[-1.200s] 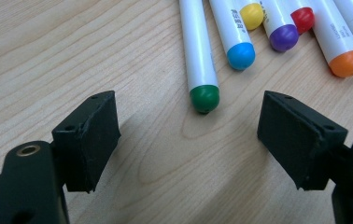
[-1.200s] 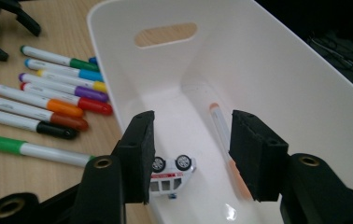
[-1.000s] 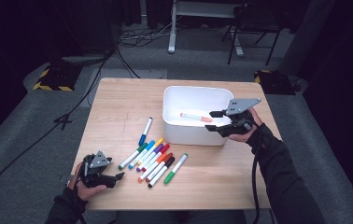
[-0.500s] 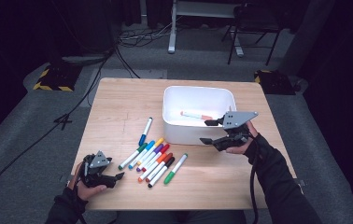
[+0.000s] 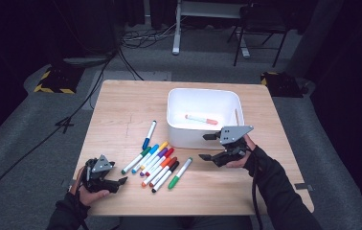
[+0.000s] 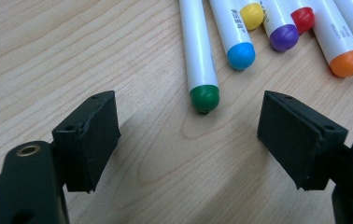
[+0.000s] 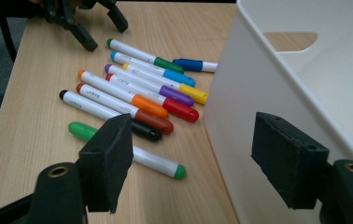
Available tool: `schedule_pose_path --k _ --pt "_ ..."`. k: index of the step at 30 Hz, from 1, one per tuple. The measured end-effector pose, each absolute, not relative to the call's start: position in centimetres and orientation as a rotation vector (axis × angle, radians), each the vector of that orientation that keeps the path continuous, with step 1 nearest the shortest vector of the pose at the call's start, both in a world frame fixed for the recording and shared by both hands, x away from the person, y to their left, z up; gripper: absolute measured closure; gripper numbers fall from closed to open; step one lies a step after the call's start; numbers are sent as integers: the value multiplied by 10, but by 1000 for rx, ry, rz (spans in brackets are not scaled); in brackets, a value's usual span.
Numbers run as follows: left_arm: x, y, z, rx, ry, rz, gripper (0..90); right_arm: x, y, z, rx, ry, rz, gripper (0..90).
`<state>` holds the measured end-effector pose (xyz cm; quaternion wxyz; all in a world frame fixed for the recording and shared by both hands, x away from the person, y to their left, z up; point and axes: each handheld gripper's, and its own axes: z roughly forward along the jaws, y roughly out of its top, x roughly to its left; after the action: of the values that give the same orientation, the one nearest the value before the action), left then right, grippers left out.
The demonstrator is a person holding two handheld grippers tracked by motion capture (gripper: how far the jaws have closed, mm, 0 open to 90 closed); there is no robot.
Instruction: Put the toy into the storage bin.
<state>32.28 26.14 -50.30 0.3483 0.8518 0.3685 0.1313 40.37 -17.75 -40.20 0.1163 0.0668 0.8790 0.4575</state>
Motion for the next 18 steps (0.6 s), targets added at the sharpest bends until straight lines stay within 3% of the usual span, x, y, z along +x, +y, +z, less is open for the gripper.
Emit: schedule_pose_path --k 18 --pt "323 261 -503 2208 956 339 211 405 -134 -467 115 2772 1260 310"
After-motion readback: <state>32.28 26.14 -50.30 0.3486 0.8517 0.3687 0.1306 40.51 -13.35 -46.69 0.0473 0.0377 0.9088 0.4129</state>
